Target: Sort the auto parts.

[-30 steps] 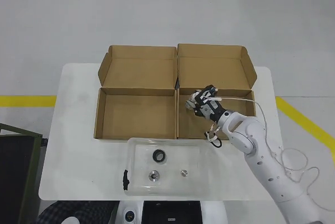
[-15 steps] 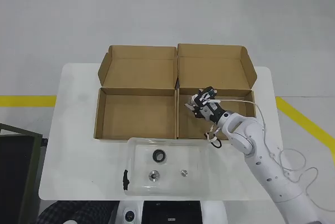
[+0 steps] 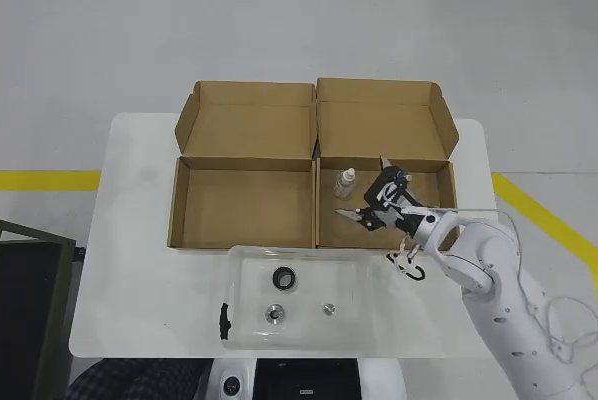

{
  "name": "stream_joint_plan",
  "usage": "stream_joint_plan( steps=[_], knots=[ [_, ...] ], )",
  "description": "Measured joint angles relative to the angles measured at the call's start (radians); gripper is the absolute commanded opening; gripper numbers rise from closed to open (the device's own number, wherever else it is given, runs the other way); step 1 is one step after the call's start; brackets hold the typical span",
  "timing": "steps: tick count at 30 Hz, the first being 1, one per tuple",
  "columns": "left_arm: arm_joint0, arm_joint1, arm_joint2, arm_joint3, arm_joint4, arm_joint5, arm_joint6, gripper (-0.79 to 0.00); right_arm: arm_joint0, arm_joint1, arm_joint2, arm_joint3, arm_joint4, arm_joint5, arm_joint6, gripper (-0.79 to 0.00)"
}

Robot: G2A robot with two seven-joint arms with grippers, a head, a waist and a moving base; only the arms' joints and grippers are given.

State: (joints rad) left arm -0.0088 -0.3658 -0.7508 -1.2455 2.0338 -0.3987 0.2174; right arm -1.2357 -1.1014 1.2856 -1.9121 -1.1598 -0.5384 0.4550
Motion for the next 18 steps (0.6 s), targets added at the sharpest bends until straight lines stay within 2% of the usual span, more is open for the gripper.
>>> stream_joint_plan(
  steps=[10,18],
  knots=[
    [0.000,0.000,0.000,0.000,0.000,0.000,0.000,0.000,-0.243,0.034,0.114,-0.272,-0.014,-0.143,0.090,0.000],
    [0.000,0.000,0.000,0.000,0.000,0.000,0.000,0.000,-0.381,0.048,0.104,-0.368,-0.142,-0.195,0.087,0.000]
  ],
)
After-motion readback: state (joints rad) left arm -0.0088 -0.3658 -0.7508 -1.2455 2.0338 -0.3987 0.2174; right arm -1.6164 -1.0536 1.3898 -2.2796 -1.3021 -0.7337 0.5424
